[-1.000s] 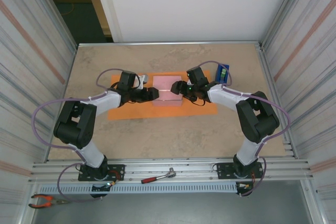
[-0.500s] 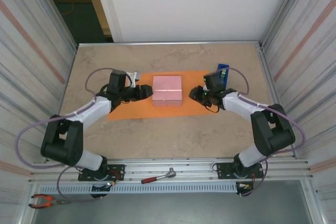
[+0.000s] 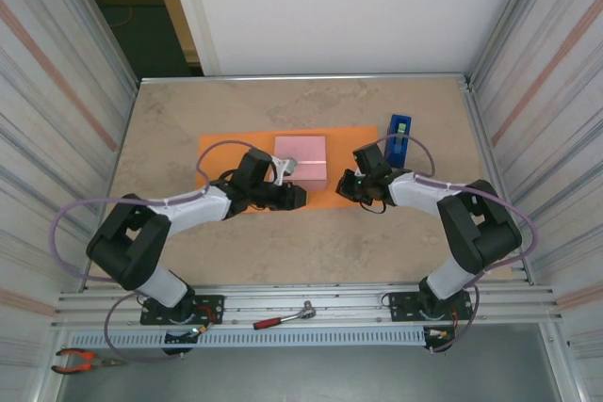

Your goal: Wrap the gift box in paper

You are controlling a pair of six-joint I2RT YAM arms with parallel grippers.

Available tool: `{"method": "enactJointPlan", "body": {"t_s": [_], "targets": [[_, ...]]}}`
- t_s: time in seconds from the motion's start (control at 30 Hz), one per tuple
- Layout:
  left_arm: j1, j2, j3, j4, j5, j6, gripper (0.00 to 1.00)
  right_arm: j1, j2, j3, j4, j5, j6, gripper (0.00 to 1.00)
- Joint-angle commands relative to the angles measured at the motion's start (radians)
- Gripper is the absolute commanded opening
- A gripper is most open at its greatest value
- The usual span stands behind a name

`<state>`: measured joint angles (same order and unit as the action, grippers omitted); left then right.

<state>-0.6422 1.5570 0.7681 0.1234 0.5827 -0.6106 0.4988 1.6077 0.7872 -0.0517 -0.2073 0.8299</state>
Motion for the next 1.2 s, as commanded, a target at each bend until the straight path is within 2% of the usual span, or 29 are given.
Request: {"method": "enactJointPlan", "body": {"t_s": [0.0, 0.37, 0.77, 1.17], "targets": [[-0.020, 0.034, 0.029, 0.058, -0.009, -0.015, 0.24, 0.013, 0.023, -0.002, 0.024, 0.017, 0.015, 0.00], [-0.052, 0.157, 0.068, 0.127, -0.031, -0.031, 0.22, 0.027, 0.047, -0.029, 0.052, 0.020, 0.021, 0.00], [-0.051, 0.270, 0.196, 0.086, -0.060, 0.022, 0.21, 0.035, 0.057, -0.059, 0.066, 0.026, 0.023, 0.00], [-0.044, 0.321, 0.253, 0.049, -0.073, 0.058, 0.21, 0.035, 0.054, -0.071, 0.071, 0.028, 0.023, 0.00]]}}
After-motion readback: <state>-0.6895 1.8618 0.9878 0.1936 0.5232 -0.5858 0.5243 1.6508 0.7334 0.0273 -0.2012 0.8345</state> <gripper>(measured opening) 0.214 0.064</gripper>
